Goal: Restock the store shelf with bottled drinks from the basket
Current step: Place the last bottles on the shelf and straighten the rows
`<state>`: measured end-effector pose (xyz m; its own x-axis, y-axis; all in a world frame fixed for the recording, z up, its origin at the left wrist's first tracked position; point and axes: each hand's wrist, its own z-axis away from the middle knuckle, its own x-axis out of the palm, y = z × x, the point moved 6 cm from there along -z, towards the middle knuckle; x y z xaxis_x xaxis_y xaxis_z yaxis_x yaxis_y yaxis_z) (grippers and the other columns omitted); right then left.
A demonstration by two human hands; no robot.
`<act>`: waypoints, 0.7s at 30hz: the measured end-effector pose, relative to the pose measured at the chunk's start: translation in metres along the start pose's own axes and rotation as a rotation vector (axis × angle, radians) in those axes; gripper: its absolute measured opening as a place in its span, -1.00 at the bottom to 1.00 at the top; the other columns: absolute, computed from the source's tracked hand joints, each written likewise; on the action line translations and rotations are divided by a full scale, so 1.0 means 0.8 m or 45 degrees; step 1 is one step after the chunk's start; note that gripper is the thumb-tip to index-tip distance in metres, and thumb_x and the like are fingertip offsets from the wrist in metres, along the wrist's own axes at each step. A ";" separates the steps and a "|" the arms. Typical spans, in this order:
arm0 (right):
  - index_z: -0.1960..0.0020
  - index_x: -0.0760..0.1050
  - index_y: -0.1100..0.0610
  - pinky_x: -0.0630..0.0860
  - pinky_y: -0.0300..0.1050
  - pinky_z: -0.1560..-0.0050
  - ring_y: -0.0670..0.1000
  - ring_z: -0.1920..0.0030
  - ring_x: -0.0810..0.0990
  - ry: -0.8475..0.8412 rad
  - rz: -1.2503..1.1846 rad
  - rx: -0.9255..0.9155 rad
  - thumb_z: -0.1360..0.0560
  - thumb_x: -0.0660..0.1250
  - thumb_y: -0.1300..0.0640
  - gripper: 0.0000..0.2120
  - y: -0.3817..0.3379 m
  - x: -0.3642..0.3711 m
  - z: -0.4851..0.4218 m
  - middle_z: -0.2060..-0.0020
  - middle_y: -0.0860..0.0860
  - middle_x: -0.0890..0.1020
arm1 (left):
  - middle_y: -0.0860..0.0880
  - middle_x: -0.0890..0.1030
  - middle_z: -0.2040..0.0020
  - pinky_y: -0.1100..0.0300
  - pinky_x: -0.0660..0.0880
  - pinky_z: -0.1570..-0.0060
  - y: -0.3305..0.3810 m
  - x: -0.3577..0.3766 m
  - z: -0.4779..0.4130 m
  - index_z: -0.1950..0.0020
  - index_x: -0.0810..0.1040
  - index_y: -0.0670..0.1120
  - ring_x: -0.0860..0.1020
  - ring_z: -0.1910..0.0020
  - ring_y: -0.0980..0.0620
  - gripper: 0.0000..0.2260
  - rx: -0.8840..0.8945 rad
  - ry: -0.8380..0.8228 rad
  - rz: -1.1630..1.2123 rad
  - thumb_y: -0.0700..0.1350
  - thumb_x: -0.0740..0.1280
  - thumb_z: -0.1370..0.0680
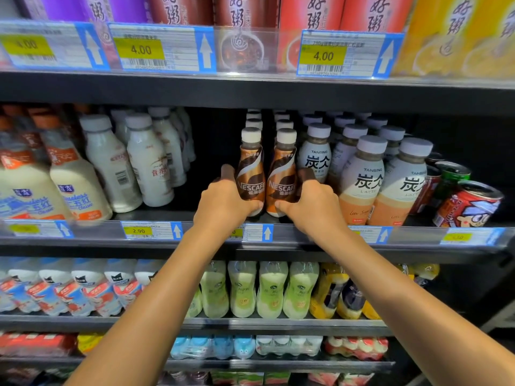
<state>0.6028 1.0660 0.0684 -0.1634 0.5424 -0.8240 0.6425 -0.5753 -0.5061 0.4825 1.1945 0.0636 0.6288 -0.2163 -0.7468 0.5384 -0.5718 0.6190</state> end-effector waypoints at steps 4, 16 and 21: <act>-0.12 0.46 0.16 0.56 0.13 -0.07 0.24 -0.09 0.56 -0.013 -0.010 0.012 -0.43 0.45 -0.14 -0.55 0.001 -0.001 -0.001 -0.08 0.16 0.61 | 0.00 0.46 0.04 0.10 0.39 0.19 0.001 -0.001 0.001 -0.28 0.32 -0.07 0.42 0.10 0.00 -0.38 -0.008 0.002 -0.003 0.13 0.55 -0.39; -0.12 0.46 0.16 0.56 0.10 -0.03 0.21 -0.08 0.56 -0.019 -0.017 0.006 -0.45 0.45 -0.14 -0.56 0.002 -0.001 -0.001 -0.06 0.14 0.61 | 0.02 0.44 0.04 0.08 0.41 0.18 0.003 -0.003 0.003 -0.28 0.31 -0.06 0.43 0.10 -0.01 -0.38 -0.033 0.012 -0.005 0.12 0.54 -0.39; -0.12 0.46 0.17 0.57 0.11 -0.05 0.21 -0.08 0.56 -0.032 -0.053 0.019 -0.44 0.47 -0.12 -0.55 0.002 -0.002 -0.002 -0.07 0.15 0.61 | 0.00 0.48 0.04 0.09 0.42 0.17 0.003 -0.002 0.005 -0.26 0.37 -0.07 0.44 0.10 0.01 -0.43 -0.064 -0.014 0.005 0.12 0.53 -0.41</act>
<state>0.6051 1.0650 0.0693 -0.2091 0.5507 -0.8081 0.6237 -0.5613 -0.5439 0.4802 1.1901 0.0653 0.6252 -0.2275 -0.7466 0.5636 -0.5302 0.6335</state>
